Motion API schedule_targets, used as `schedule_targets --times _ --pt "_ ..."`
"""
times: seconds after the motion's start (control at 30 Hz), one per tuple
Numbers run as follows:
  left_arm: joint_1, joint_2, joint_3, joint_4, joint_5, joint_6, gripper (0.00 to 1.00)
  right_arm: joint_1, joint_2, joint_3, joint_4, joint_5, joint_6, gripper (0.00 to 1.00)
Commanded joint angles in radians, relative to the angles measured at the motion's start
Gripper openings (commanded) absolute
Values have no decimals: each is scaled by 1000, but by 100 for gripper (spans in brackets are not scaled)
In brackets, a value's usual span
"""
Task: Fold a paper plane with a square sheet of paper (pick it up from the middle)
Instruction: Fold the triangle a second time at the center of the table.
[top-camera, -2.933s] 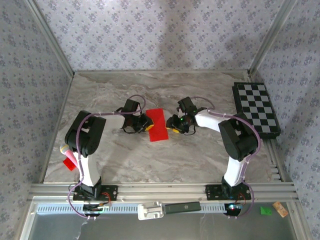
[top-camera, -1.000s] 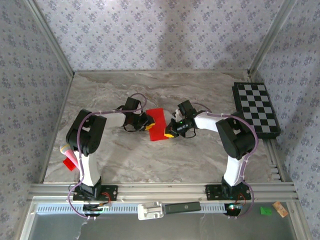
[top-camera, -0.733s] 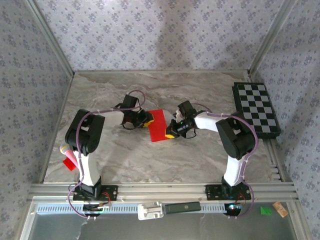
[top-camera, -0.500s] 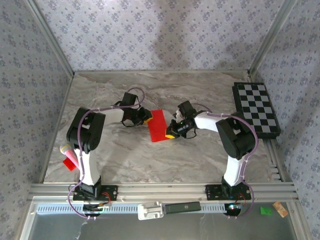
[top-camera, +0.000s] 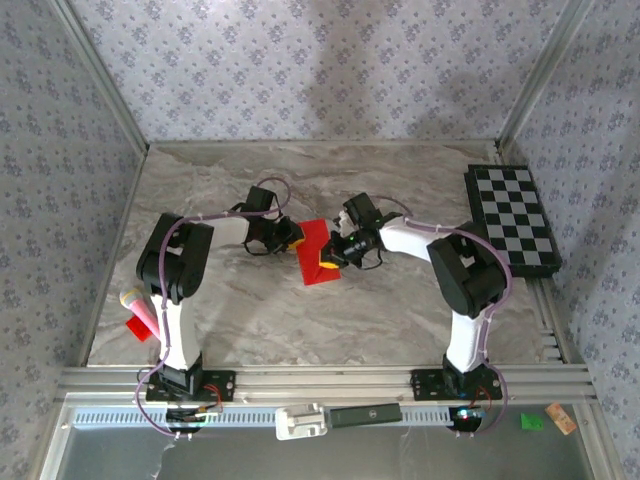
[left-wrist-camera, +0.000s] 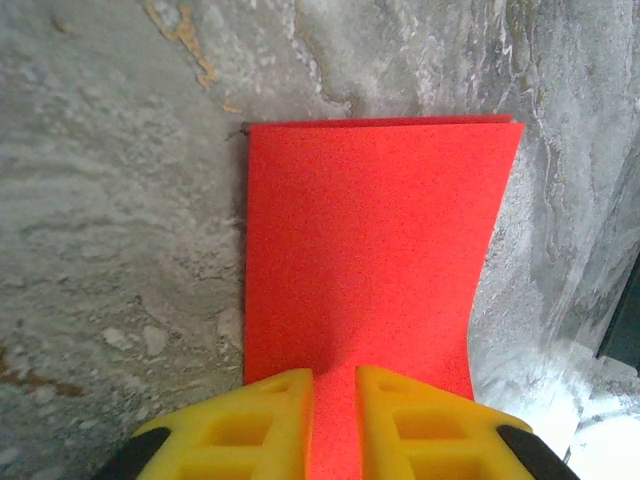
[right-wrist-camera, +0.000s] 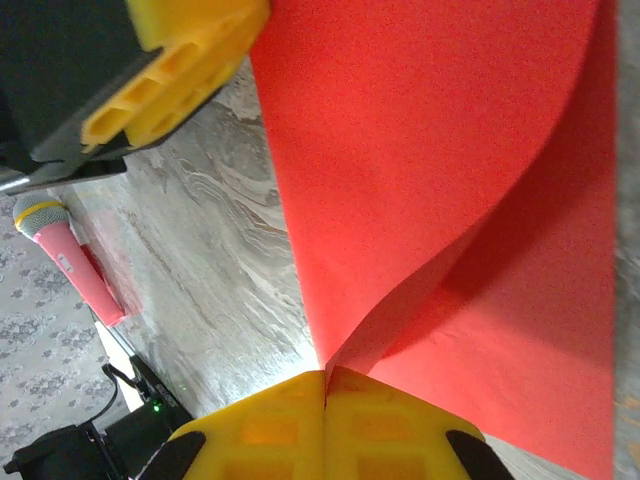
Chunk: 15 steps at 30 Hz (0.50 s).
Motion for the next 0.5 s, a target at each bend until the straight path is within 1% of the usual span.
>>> schedule_targets --times 0.0,0.03,0.07,0.47 --pt "-1 30 4 -61 -12 22 19 7 33 37 -29 12 -12 2" --pt "-1 30 4 -61 -10 22 19 10 39 37 -29 15 -11 2" --pt "-2 30 4 -60 -10 22 19 11 45 73 -29 16 -12 2" --pt "-6 33 -3 -58 -8 18 17 45 115 143 -34 36 -17 2"
